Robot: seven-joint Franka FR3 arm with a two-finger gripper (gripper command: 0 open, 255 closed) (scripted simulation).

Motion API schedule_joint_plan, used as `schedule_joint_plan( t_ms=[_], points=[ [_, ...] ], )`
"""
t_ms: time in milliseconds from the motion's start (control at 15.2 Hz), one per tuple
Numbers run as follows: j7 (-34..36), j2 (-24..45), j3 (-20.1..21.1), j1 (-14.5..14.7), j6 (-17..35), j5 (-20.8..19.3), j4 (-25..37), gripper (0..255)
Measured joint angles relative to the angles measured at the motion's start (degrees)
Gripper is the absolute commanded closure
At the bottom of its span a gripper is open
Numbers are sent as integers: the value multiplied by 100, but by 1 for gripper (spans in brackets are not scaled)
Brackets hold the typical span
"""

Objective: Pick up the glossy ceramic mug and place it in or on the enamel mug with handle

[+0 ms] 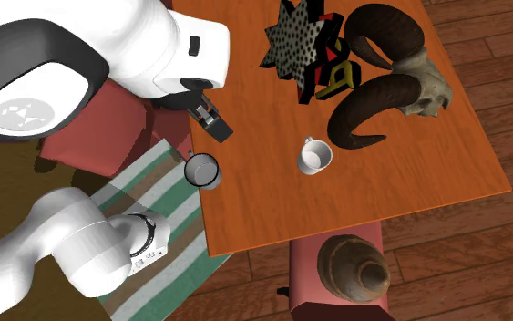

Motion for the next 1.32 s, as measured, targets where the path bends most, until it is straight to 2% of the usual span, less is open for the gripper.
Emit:
schedule_joint_plan(
  t_ms=[198, 528, 924, 1320],
  points=[
    [-61, 143, -85, -25, 148, -18, -35, 0],
    [-337, 851, -445, -116, 760, -73, -59, 0],
    [-800, 1860, -944, -227, 1424, -39, 139, 0],
    [-1292, 3067, -1364, -295, 2034, 216, 546, 0]
  ],
)
